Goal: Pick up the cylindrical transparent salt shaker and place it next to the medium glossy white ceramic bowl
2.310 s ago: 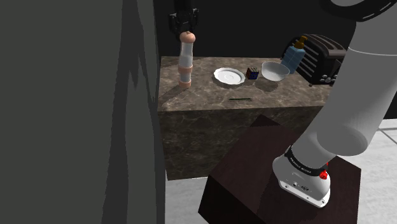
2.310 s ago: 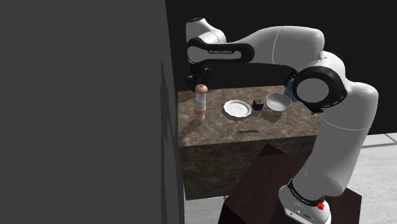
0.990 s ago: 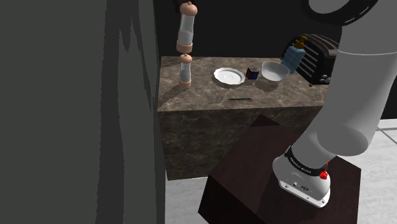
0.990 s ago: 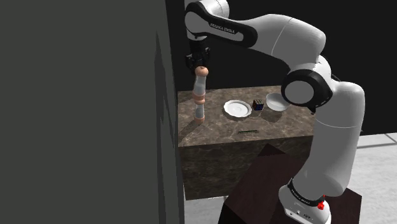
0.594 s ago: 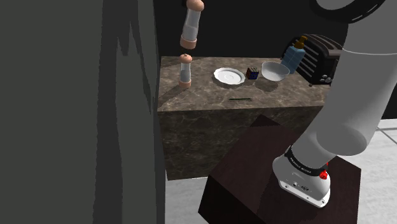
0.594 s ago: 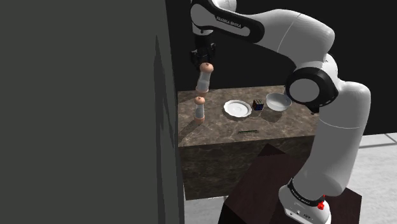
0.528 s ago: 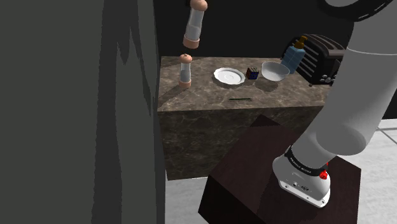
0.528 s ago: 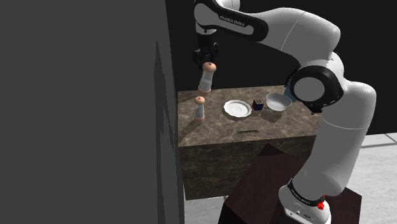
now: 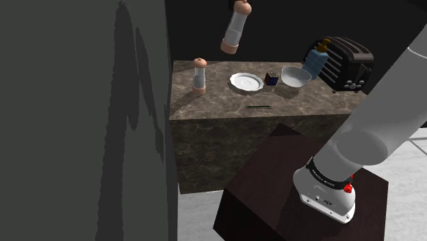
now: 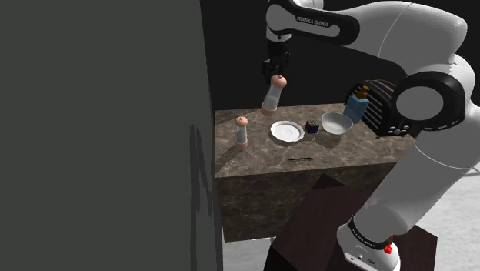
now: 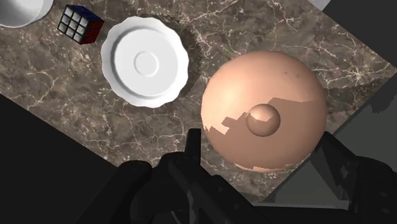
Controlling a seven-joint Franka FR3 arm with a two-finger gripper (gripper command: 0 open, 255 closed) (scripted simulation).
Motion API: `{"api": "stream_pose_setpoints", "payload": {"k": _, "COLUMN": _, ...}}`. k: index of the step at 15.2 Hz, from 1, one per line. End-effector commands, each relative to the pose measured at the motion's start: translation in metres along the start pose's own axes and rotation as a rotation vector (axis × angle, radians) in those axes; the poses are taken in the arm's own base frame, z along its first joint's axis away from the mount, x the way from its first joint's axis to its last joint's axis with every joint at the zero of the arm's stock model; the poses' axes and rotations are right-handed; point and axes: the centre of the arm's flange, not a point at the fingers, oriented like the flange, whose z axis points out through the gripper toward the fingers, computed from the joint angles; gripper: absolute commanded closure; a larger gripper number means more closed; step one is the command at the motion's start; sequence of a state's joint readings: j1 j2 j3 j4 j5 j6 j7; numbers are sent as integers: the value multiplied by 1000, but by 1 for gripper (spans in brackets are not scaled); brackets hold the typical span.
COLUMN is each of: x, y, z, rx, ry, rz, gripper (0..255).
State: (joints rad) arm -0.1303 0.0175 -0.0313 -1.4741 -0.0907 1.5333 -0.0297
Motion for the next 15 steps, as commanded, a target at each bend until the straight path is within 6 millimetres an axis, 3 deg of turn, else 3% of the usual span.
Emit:
{"api": "stream_pose_setpoints", "payload": {"k": 1, "x": -12, "y": 22, "z": 1, "rx": 1, "ry": 1, "rz": -1, "gripper": 255}}
{"api": "stream_pose_setpoints", "payload": {"k": 15, "x": -112, "y": 178, "z": 11, "rx": 1, "ry": 1, "rz": -1, "gripper": 255}}
